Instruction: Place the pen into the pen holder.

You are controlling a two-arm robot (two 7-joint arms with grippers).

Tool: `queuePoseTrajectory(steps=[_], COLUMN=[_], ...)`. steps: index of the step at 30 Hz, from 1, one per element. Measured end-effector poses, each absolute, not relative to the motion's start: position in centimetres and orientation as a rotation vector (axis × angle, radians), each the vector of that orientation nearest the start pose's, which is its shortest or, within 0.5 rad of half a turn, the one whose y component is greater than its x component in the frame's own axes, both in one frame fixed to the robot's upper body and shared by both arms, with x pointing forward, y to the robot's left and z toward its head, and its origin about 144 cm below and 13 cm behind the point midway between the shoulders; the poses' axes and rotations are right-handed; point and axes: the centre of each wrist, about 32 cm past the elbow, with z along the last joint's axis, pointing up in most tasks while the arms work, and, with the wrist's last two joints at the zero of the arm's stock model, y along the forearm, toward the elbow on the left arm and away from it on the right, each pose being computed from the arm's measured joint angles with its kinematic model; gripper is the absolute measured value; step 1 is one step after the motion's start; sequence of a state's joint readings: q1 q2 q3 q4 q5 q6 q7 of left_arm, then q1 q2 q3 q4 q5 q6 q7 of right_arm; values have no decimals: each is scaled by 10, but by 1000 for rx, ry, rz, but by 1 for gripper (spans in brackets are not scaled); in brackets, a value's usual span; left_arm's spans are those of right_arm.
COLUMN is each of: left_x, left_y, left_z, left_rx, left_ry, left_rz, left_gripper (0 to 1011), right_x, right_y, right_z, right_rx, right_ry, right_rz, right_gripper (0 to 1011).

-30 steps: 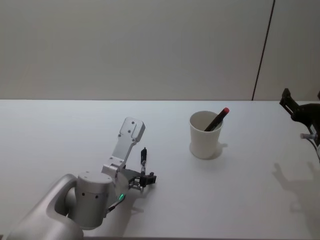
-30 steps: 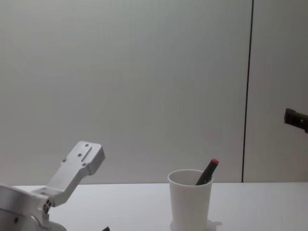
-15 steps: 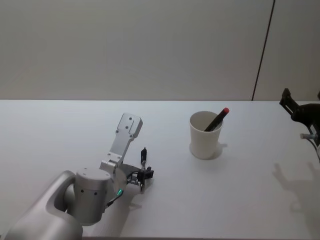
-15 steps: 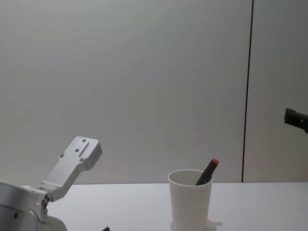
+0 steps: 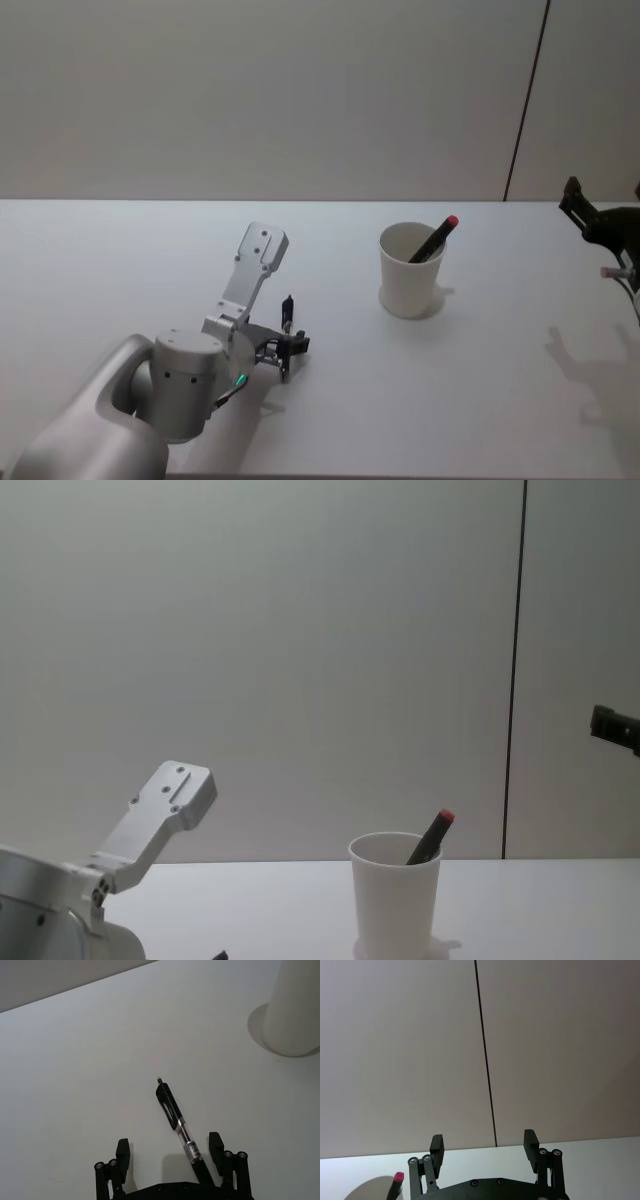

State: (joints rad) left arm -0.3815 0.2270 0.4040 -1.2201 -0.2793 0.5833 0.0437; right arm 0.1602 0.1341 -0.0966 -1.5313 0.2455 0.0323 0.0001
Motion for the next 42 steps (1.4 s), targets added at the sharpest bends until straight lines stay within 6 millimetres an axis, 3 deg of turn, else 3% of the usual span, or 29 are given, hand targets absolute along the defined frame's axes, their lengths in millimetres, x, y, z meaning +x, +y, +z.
queuePoseTrajectory(steps=[12,15,42], left_x=[553,555,558], left_y=[202,201,196], left_z=[1146,1146,1144], left_rx=[623,628,668], left_ry=[352,354,368], left_rz=[1281,1277,1264], left_gripper=[1003,959,176], right_x=[503,503,503], right_y=[-237,-237,-237], right_z=[1184,1184,1184], right_rx=[133,133,133], right_ry=[23,23,23], right_rz=[-1471,-1471,-1471], right_gripper=[1002,1002,1002])
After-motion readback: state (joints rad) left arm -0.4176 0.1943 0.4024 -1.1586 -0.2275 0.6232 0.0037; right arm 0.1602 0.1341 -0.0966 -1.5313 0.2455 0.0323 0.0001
